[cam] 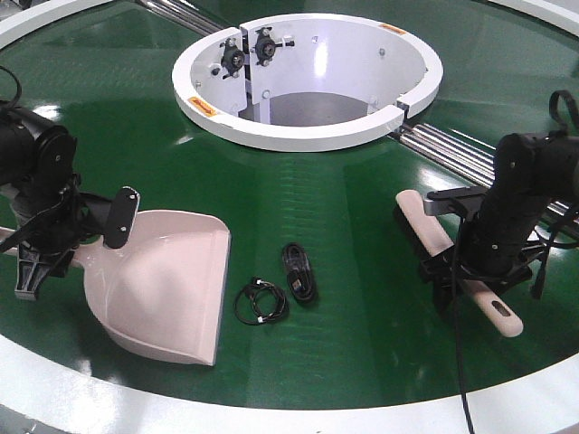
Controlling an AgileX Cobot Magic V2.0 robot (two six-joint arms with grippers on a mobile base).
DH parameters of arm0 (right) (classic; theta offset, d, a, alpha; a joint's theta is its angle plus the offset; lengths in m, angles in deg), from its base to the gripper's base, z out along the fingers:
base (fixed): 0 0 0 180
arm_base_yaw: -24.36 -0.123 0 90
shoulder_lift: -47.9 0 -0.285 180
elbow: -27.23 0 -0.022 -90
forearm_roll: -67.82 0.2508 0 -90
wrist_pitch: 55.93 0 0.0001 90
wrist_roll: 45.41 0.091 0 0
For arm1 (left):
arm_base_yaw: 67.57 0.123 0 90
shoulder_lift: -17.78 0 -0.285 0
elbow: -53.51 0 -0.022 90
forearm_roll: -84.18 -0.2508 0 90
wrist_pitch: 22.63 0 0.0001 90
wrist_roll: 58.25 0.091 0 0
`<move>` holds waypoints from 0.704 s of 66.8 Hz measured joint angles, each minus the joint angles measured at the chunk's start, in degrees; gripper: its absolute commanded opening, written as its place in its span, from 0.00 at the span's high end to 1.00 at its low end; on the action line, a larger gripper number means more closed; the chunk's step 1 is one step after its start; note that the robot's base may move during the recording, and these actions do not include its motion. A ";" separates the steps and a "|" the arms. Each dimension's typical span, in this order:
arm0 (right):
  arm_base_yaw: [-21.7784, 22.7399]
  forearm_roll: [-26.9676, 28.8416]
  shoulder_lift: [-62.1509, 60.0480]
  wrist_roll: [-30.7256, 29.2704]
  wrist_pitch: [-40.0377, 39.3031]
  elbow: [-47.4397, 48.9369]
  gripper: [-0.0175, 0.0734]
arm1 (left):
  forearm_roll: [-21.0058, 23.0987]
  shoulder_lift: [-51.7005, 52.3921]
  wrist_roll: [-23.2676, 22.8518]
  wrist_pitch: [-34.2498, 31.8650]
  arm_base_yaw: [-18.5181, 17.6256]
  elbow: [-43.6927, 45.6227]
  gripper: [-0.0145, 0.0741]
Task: Clean and inspect green conveyor with broom and dustpan
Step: 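Lower the right gripper onto the brush handle and grasp it, then move the brush toward the black cable beside the dustpan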
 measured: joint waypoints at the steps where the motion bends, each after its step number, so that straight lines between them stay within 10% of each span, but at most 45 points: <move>1: 0.00 -0.35 0.14 0.24 -0.01 0.00 0.27 | 0.00 0.00 0.00 0.00 0.00 0.00 0.84; 23: 0.00 -1.20 0.55 1.05 -0.28 0.00 0.82 | 0.00 0.00 0.00 0.00 0.00 0.00 0.84; 47: -0.96 3.59 -0.31 0.47 4.56 0.07 0.81 | 0.00 0.00 0.00 0.00 0.00 0.00 0.84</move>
